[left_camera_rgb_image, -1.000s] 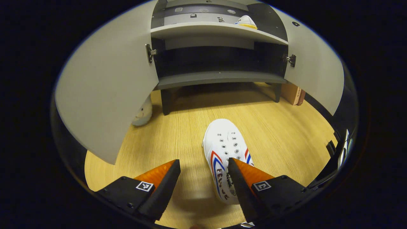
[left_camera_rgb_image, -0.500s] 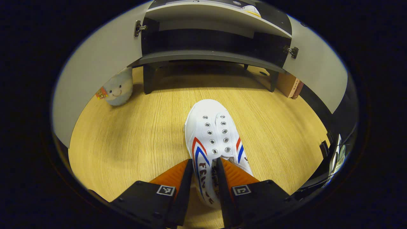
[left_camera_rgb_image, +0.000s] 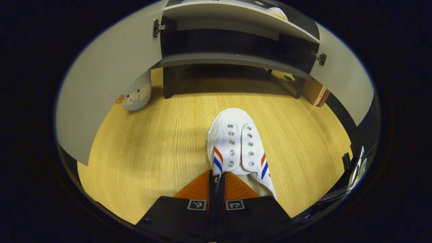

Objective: Grab one shoe with the right hand and put it into the shoe cabinet, grab the other shoe with the left hand and put it into the shoe cabinet; then close the right door with the right hand and the left door with the left hand.

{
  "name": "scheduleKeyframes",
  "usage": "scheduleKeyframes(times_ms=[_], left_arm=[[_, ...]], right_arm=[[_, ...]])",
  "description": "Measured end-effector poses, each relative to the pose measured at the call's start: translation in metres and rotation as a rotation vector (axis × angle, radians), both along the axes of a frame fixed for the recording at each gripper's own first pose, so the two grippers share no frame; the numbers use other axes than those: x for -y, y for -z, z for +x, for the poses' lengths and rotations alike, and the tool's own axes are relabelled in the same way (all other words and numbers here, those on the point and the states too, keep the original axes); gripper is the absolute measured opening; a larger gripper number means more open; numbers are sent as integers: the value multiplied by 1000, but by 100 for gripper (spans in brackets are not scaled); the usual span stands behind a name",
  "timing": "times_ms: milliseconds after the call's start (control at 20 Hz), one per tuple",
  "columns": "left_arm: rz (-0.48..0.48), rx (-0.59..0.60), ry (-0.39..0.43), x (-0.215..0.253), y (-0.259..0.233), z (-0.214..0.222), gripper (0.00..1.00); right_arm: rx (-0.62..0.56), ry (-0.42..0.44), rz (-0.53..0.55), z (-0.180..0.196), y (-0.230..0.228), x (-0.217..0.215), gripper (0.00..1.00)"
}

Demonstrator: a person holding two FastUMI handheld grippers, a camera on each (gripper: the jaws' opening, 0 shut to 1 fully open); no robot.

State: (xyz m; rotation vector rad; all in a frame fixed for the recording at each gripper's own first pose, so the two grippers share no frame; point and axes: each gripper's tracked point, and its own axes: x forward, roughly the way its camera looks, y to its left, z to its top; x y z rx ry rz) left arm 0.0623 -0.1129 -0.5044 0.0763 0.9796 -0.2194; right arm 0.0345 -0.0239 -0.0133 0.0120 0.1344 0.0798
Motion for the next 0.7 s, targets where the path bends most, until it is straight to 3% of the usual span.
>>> scheduleKeyframes(times_ms=[300, 700], left_arm=[[-76, 37, -44, 6, -53, -2, 6], [-150, 193, 31, -9, -145, 27, 6]], right_arm=[[17, -8, 21, -7, -5, -1, 94], [46, -22, 56, -8, -12, 7, 94]])
